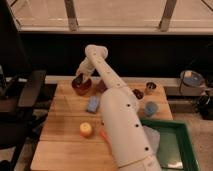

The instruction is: Wipe red bowl with eraser

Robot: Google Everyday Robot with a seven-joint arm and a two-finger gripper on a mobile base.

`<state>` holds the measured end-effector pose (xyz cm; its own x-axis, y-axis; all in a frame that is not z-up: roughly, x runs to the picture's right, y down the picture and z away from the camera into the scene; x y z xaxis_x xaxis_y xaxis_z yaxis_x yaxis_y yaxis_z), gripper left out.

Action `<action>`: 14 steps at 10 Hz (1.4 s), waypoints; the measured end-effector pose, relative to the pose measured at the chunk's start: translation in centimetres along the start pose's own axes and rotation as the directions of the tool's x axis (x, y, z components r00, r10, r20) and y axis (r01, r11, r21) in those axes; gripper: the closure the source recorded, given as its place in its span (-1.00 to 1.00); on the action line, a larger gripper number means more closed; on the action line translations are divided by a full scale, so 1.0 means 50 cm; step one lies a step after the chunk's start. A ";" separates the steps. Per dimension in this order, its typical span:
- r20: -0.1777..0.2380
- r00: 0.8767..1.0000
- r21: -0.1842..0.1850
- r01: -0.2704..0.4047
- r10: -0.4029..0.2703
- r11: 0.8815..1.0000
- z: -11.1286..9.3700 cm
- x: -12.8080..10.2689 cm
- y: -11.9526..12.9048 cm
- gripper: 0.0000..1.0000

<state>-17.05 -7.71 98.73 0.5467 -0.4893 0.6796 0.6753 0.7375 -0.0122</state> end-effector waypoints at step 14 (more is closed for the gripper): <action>0.087 0.996 -0.052 0.022 -0.017 0.998 -0.022 -0.020 0.038 1.00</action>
<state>-15.76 -6.32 97.20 0.4899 -0.4594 0.7409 0.7117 0.7016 -0.0356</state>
